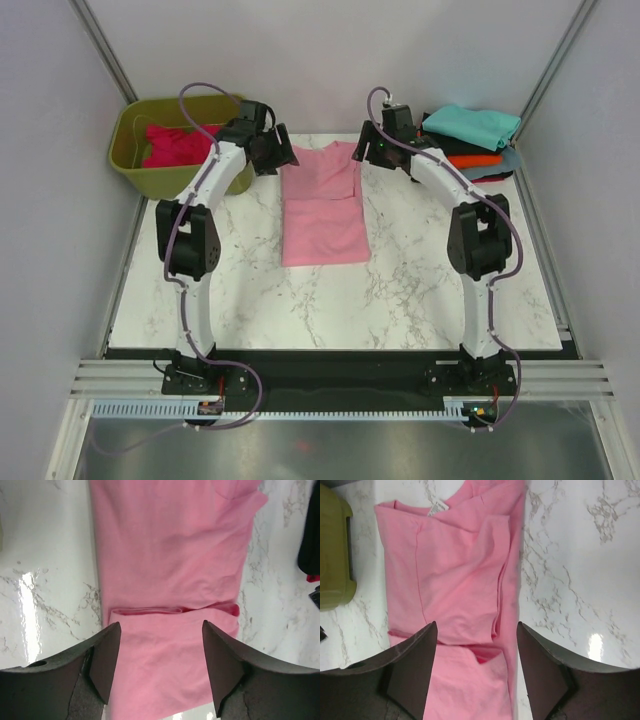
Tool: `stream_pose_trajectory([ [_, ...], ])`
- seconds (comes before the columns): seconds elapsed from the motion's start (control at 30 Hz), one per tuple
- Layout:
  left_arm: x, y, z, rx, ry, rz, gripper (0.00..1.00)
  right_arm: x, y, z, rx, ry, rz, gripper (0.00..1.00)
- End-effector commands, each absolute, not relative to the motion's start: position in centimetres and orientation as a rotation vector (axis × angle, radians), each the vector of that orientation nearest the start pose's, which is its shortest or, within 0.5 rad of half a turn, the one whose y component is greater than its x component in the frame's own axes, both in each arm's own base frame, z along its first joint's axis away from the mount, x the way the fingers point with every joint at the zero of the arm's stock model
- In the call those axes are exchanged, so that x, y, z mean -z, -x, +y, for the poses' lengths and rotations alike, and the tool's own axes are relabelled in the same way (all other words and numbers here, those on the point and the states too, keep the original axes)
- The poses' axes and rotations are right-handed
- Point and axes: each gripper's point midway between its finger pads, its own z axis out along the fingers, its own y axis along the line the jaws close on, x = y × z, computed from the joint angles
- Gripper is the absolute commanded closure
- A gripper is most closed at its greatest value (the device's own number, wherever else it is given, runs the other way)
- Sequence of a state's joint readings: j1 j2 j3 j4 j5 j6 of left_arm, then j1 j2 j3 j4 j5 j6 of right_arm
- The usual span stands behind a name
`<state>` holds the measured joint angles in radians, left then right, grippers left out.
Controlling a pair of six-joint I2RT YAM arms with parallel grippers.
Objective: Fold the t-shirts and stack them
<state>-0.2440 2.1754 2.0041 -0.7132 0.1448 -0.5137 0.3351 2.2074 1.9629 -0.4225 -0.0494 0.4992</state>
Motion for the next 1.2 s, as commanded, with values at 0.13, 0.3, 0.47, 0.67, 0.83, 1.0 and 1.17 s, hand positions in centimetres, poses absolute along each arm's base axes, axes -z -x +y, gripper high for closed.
stream_pose_trajectory([
  [0.13,-20.8,-46.3,-18.3,0.559,0.144,2.41,0.26,-14.7,-46.6,21.9,-0.638,-0.056,2.343,0.25],
  [0.3,-17.2,-40.1,-19.0,0.591,0.105,2.473,0.26,-9.5,-38.9,21.3,-0.752,-0.073,2.44,0.25],
  [0.47,-14.8,-35.8,-18.4,0.616,0.106,2.459,0.26,-7.3,-34.4,21.4,-0.801,-0.064,2.47,0.26],
  [0.67,-11.8,-33.5,-17.8,0.638,0.094,2.448,0.26,-5.0,-33.3,22.3,-0.829,-0.043,2.494,0.27],
  [0.83,-10.7,-32.9,-17.6,0.646,0.115,2.433,0.27,-4.1,-33.4,22.5,-0.833,-0.054,2.501,0.3],
  [1.0,-8.7,-32.0,-17.1,0.633,0.148,2.458,0.27,-2.7,-32.7,22.3,-0.836,-0.07,2.519,0.51],
  [1.17,-6.5,-31.0,-17.0,0.654,0.183,2.452,0.28,-1.0,-31.9,22.4,-0.854,-0.075,2.544,0.89],
])
